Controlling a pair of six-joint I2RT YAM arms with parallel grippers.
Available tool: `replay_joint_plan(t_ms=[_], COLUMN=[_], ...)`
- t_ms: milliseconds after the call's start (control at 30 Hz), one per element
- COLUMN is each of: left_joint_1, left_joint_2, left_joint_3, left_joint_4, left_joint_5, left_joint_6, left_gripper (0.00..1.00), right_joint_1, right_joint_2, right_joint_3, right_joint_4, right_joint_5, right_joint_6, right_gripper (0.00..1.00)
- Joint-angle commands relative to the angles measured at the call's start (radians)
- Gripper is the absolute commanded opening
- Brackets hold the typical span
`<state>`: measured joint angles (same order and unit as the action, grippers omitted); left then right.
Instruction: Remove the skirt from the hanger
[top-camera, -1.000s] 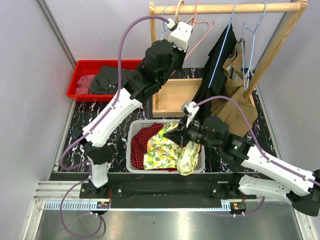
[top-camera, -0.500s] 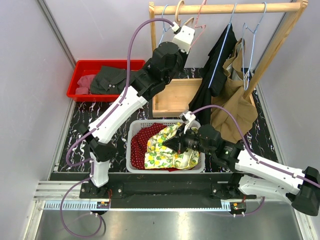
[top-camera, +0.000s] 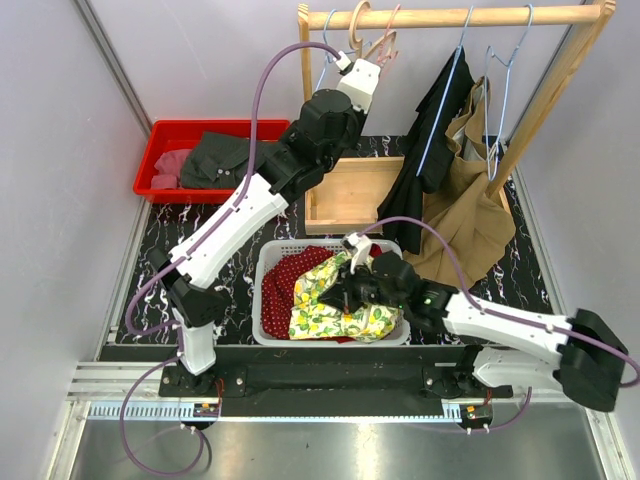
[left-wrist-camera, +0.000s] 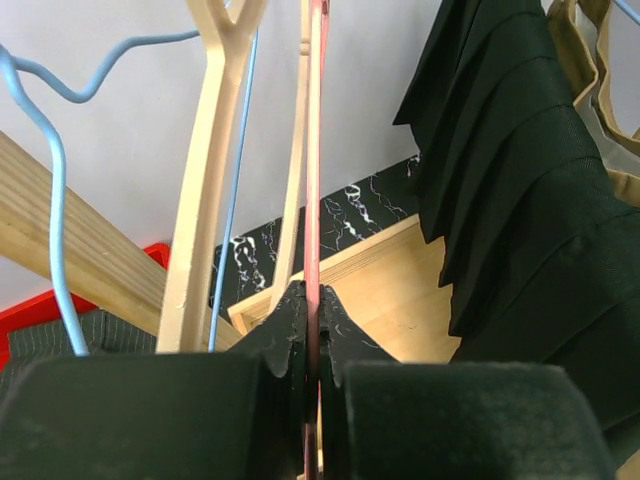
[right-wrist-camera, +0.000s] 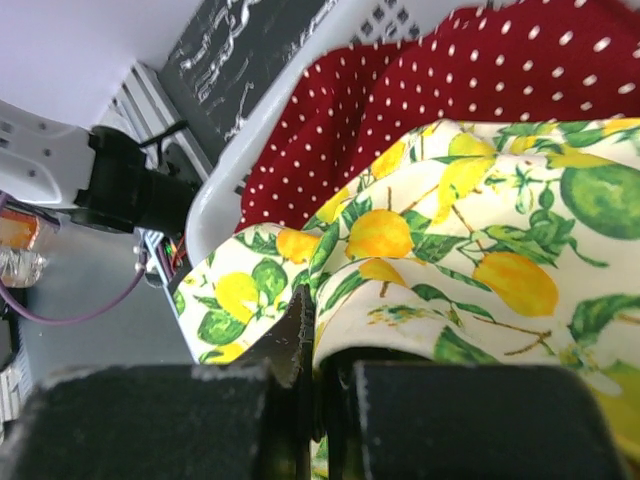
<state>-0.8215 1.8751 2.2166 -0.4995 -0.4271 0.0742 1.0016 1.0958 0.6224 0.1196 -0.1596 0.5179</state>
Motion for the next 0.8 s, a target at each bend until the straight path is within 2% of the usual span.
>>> replay_joint_plan(t_ms=[0, 267, 367, 400, 433, 467, 500, 567, 600, 767], left_joint_1=[0.008, -0.002, -0.011, -0.014, -0.018, -0.021, -0.028, -0.037, -0.047, -0.074], left_joint_2=[-0.068, -0.114, -0.134, -0.139, -0.145, -0.155, -0.163, -0.186, -0.195, -0.246], left_joint_3=[-0.005, -0.077, -0.097, -0.098, -0.1, -0.098, -0.098, -0.09, -0.089, -0.071], left_joint_4=[0.029, 0.024, 0.024, 0.022, 0.024, 0.021, 0.024, 0.024, 0.033, 0.055], left_joint_5=[-0.039, -0.044, -0.038, -0.033, -0.027, -0.024, -0.024, -0.003, 0.004, 0.045], left_joint_6=[-0.03, -0.031, -0.022, -0.019, -0.017, -0.011, -0.008, 0.016, 0.024, 0.121], left_gripper=[0.0, 0.0, 0.31, 0.59, 0.74, 0.85, 0.99, 0.99, 0.99, 0.99], right_joint_1=[0.018, 0.038, 0.048, 0.049, 0.051, 0.052, 0.052, 0.052, 0.054, 0.052], right_joint_2=[0.102, 0.151, 0.154, 0.153, 0.144, 0.139, 0.136, 0.136, 0.139, 0.17], right_joint_3=[0.046, 0.005, 0.013, 0.017, 0.019, 0.02, 0.029, 0.054, 0.089, 0.282], right_joint_4=[0.09, 0.134, 0.083, 0.069, 0.058, 0.033, 0.02, -0.032, -0.05, -0.236], right_joint_5=[-0.057, -0.023, -0.003, 0.009, 0.017, 0.035, 0.038, 0.043, 0.043, 0.034], right_joint_6=[0.027, 0.039, 0.033, 0.031, 0.022, 0.021, 0.014, -0.015, -0.027, -0.15], right_gripper=[0.0, 0.0, 0.0, 0.0, 0.03, 0.18, 0.25, 0.37, 0.49, 0.63])
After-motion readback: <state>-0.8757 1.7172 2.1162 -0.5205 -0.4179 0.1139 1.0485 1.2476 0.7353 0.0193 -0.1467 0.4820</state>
